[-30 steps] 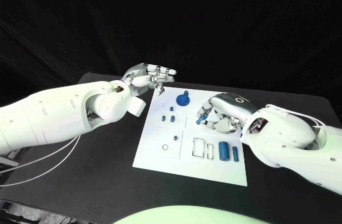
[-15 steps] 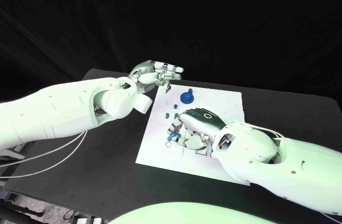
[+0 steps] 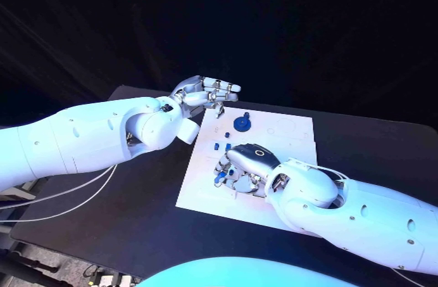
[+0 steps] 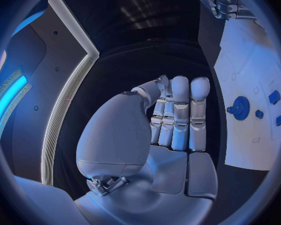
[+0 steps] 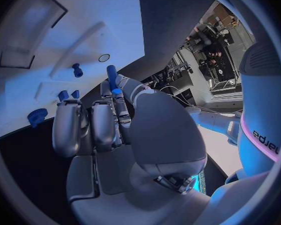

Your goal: Assemble the parts on the task board

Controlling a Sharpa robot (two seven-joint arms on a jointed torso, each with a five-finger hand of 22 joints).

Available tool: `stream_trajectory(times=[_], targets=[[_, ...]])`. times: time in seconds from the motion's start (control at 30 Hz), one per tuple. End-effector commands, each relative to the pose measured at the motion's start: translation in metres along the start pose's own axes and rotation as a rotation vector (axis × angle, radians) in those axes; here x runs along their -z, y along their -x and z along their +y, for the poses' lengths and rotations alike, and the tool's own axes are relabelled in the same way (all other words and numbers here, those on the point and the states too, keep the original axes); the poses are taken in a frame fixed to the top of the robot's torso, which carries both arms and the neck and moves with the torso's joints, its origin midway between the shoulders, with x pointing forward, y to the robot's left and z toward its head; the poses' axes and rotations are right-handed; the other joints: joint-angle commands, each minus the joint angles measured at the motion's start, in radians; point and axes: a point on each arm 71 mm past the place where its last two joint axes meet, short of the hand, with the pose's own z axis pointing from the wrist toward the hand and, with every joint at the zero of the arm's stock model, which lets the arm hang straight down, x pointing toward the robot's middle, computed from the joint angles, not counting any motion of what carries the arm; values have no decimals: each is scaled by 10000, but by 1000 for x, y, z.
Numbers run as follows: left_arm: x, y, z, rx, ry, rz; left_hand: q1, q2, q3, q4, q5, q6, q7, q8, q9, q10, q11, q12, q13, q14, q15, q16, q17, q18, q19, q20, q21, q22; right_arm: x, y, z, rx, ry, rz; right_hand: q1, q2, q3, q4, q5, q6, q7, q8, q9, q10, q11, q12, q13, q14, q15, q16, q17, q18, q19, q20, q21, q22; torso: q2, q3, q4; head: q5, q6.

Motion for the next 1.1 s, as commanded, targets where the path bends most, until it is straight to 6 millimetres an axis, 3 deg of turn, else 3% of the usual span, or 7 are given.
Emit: stream_trajectory(times=[0.03, 0.23, 1.1], targets=[[-1, -3, -1, 23, -57, 222, 10, 102, -18, -66, 61, -40, -3, 69, -6, -53, 15, 35, 10, -87, 15, -27, -9, 94, -59, -9, -38, -13, -1, -4, -2, 245, -101, 215, 93, 39, -12, -64, 71, 21, 56, 51, 10, 344, -283, -13, 9, 473, -56, 58, -4, -185, 49, 8, 5, 1488, -7, 3, 7, 16, -14], [-1, -3, -1, 24, -53, 224, 10, 102, -18, -66, 61, -40, -3, 69, -6, -53, 15, 35, 10, -87, 15, -27, -9, 94, -59, -9, -38, -13, -2, -7, -3, 257, -137, 318, 88, 36, -9, -71, 95, 22, 58, 49, 13, 349, -282, -23, 10, 472, -54, 59, -6, -184, 47, 9, 0, 1489, -4, 11, -15, 71, -26], [-1, -4, -1, 35, -37, 261, 3, 113, -22, -67, 59, -41, -3, 77, -5, -62, 15, 57, 16, -89, 15, -25, -13, 94, -56, -9, -41, -13, -7, -21, -3, 314, -213, 789, 74, 45, 5, -88, 141, 37, 56, 51, 26, 380, -283, -47, 16, 471, -52, 72, -4, -185, 49, 13, 11, 1502, -13, -2, -4, 126, -117]])
